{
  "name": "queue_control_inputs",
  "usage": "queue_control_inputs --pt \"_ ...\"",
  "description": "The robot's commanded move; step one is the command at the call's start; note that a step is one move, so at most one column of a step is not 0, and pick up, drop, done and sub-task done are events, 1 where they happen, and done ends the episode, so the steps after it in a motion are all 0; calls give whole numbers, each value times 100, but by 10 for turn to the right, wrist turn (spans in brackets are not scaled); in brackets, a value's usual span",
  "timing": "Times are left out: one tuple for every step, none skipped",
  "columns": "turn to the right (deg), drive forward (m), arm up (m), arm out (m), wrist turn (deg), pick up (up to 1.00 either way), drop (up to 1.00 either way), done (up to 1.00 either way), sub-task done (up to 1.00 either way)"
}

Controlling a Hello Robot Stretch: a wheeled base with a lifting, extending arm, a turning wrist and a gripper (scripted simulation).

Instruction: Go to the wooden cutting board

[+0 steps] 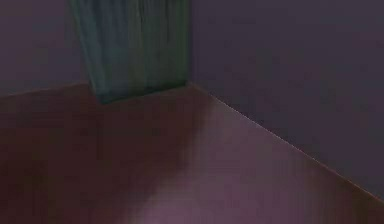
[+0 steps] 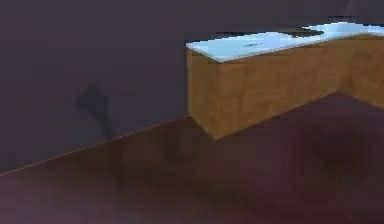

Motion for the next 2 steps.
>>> queue_control_inputs --pt "450 0 0 0 0 0 0 0 0" --pt "450 0 0 0 0 0 0 0 0"
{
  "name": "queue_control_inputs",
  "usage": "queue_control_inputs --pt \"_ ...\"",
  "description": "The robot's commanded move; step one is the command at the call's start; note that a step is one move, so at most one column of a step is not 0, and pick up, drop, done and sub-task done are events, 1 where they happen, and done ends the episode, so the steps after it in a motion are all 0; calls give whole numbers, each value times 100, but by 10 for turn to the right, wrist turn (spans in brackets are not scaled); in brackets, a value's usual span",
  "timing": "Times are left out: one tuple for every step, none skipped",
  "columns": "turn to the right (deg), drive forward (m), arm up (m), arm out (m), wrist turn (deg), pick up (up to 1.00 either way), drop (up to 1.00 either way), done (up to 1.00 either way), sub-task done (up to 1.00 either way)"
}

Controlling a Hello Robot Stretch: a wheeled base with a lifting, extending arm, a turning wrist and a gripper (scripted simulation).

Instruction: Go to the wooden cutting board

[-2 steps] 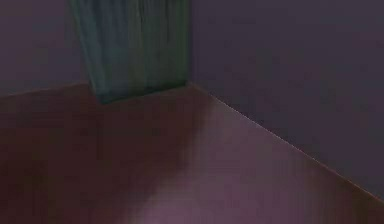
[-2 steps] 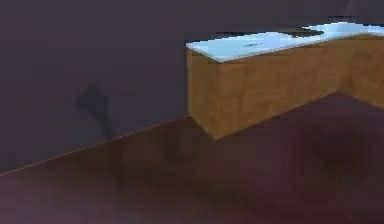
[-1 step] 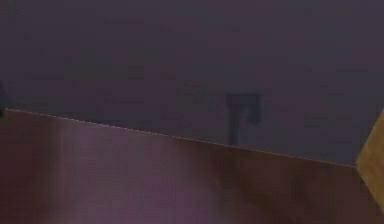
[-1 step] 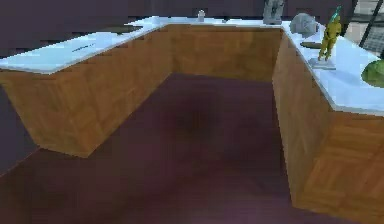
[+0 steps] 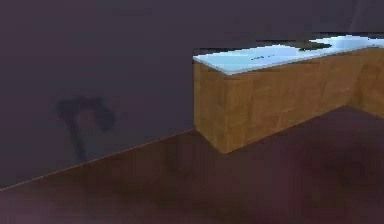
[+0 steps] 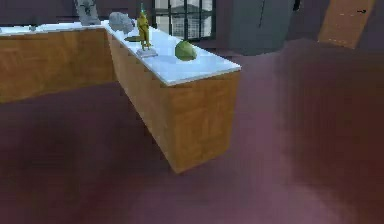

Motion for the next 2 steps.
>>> queue_control_inputs --pt "390 0 0 0 0 0 0 0 0" --pt "0 100 0 0 0 0 0 0 0"
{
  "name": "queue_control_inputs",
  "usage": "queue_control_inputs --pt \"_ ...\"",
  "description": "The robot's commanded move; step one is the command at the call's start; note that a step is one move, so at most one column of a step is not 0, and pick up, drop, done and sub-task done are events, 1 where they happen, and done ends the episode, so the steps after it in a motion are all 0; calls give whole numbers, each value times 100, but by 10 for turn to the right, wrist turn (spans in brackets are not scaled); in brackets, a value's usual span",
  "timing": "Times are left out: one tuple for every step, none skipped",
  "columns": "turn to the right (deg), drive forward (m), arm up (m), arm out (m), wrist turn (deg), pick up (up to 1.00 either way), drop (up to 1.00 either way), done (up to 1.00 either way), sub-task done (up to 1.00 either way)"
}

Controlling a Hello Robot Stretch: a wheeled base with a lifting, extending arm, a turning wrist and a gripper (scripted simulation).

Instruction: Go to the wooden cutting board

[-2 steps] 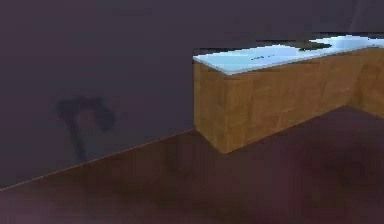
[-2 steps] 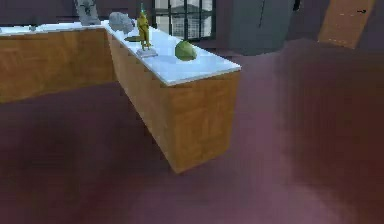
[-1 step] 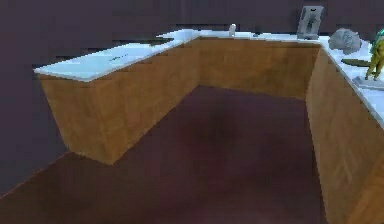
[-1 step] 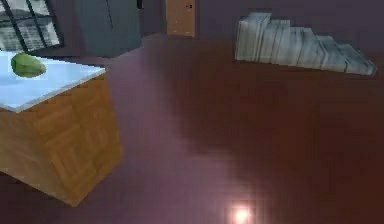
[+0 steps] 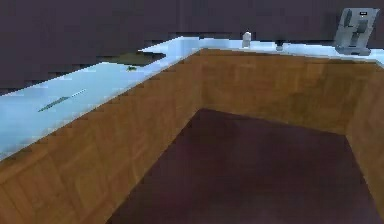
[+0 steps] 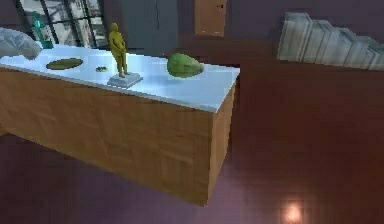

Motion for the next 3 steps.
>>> queue_control_inputs --pt "0 100 0 0 0 0 0 0 0" --pt "300 0 0 0 0 0 0 0 0" --pt "30 0 0 0 0 0 0 0 0"
